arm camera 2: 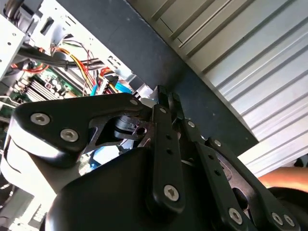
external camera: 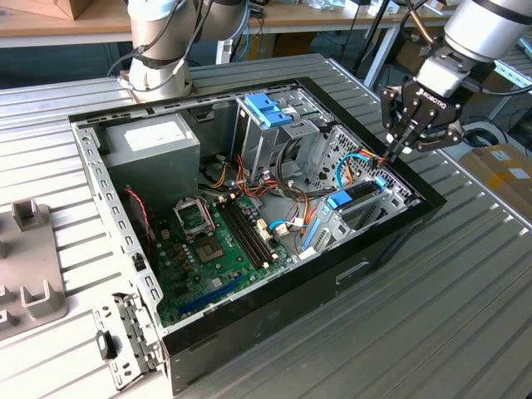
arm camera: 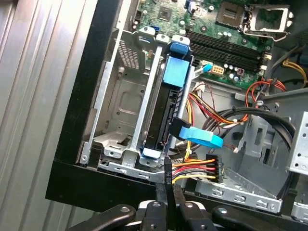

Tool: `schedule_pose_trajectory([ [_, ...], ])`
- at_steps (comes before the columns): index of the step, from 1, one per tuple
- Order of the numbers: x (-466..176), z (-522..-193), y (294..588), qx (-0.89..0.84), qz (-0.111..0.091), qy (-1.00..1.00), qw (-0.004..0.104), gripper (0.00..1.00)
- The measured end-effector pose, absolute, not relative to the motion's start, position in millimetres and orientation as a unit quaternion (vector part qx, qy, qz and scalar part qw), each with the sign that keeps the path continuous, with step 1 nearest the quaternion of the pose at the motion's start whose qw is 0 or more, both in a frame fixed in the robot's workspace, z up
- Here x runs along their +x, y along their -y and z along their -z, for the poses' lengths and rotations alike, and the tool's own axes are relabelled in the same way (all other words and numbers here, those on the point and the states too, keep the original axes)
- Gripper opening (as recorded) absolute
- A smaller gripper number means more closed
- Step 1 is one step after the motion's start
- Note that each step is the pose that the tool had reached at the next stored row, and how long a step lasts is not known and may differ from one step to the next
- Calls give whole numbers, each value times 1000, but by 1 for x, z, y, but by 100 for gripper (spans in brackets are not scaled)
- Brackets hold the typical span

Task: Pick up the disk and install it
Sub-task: 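Insert the first disk wire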

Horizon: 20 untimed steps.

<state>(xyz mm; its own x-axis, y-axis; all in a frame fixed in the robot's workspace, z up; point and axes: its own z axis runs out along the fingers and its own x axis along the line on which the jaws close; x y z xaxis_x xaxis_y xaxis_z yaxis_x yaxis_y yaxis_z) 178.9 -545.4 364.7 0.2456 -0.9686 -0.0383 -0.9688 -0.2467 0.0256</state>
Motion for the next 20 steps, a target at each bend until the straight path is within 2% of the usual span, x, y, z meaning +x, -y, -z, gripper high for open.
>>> schedule_pose_trajectory([
  [20,178,-364,545,-706,-23,-708,5,16],
])
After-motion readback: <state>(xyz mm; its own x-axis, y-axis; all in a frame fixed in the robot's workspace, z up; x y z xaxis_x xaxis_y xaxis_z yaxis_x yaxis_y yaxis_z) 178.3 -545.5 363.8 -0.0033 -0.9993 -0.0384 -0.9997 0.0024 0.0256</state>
